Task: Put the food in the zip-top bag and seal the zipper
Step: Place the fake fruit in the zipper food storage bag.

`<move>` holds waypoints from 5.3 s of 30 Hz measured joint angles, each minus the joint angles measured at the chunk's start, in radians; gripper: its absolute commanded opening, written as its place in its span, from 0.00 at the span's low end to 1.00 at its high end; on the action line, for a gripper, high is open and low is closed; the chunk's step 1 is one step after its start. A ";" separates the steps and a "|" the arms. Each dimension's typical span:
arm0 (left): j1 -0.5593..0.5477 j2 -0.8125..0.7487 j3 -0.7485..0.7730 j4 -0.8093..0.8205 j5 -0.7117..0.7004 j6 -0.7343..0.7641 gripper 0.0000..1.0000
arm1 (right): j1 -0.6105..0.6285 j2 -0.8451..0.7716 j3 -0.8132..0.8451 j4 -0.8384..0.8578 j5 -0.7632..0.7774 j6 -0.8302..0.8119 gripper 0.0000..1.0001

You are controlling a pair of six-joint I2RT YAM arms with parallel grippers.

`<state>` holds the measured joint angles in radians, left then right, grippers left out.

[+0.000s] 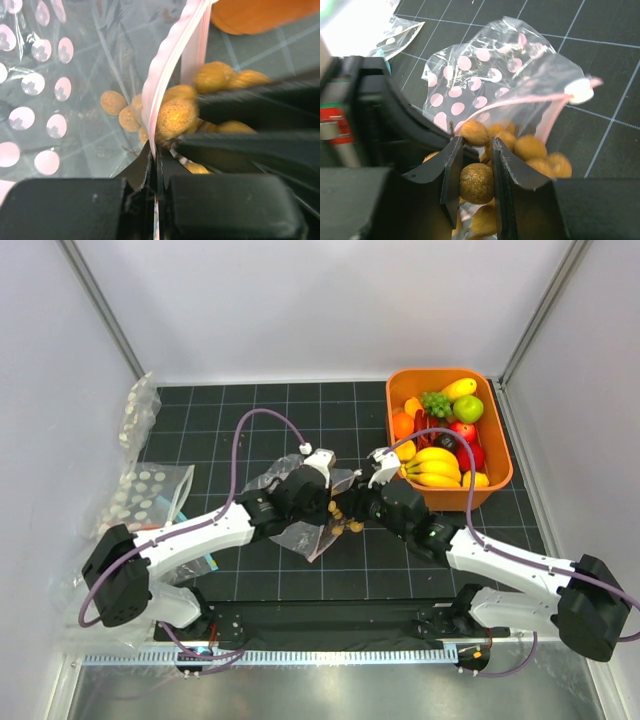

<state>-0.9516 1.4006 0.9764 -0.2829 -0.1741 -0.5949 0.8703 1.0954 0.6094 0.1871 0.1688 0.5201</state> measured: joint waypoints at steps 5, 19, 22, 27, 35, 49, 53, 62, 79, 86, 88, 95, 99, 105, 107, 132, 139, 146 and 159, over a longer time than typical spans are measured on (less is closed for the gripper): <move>0.000 -0.095 -0.040 0.028 0.065 -0.010 0.00 | 0.000 0.002 0.000 0.002 -0.015 -0.010 0.01; 0.007 -0.187 -0.102 0.106 0.190 -0.051 0.00 | 0.000 0.109 0.029 -0.040 0.076 0.038 0.01; 0.010 -0.175 -0.102 0.124 0.225 -0.060 0.00 | 0.000 0.109 0.033 -0.060 0.104 0.050 0.01; 0.018 -0.111 -0.102 0.164 0.262 -0.060 0.00 | -0.016 0.135 0.038 -0.117 0.141 0.065 0.01; 0.012 -0.177 -0.134 0.175 0.227 -0.051 0.00 | -0.028 0.237 0.113 -0.175 0.164 0.111 0.01; -0.002 -0.120 -0.129 0.203 0.063 -0.050 0.00 | -0.031 0.235 0.127 -0.204 0.156 0.127 0.01; -0.003 -0.044 -0.121 0.203 0.007 -0.048 0.00 | -0.035 0.192 0.087 -0.151 0.108 0.118 0.01; -0.002 -0.021 -0.115 0.246 -0.080 -0.014 0.00 | -0.045 0.217 0.054 -0.055 -0.019 0.122 0.01; 0.002 -0.041 -0.163 0.365 0.079 -0.007 0.00 | -0.048 0.198 -0.011 -0.022 -0.051 0.141 0.04; -0.006 0.129 -0.124 0.443 0.053 -0.079 0.00 | -0.059 0.186 -0.046 -0.113 0.073 0.150 0.44; -0.008 0.164 -0.121 0.442 0.043 -0.085 0.00 | -0.061 0.204 -0.049 -0.129 0.089 0.160 0.51; 0.002 0.259 -0.121 0.385 -0.030 -0.097 0.00 | -0.045 0.168 -0.045 -0.122 0.118 0.184 0.80; 0.000 0.259 -0.109 0.377 -0.046 -0.101 0.00 | -0.041 0.090 -0.045 -0.121 0.136 0.198 0.80; -0.004 0.256 -0.105 0.349 -0.079 -0.100 0.00 | -0.041 0.030 -0.050 -0.130 0.159 0.226 0.68; -0.004 0.245 -0.105 0.334 -0.092 -0.099 0.00 | -0.041 0.031 -0.055 -0.145 0.163 0.232 0.63; -0.004 0.217 -0.076 0.259 -0.121 -0.053 0.00 | 0.009 0.086 -0.207 -0.142 0.083 0.313 0.03; -0.004 0.214 -0.076 0.257 -0.121 -0.042 0.00 | 0.070 0.396 0.006 -0.038 -0.004 0.288 0.03; 0.004 0.158 -0.076 0.247 -0.137 -0.017 0.00 | 0.072 0.371 0.046 -0.053 0.016 0.203 0.04; 0.001 0.063 -0.076 0.204 -0.064 0.001 0.00 | 0.014 0.313 0.013 0.027 0.053 0.156 0.04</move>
<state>-0.9508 1.4635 0.9009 -0.0784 -0.2379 -0.5938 0.8848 1.4082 0.6220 0.2138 0.2214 0.6762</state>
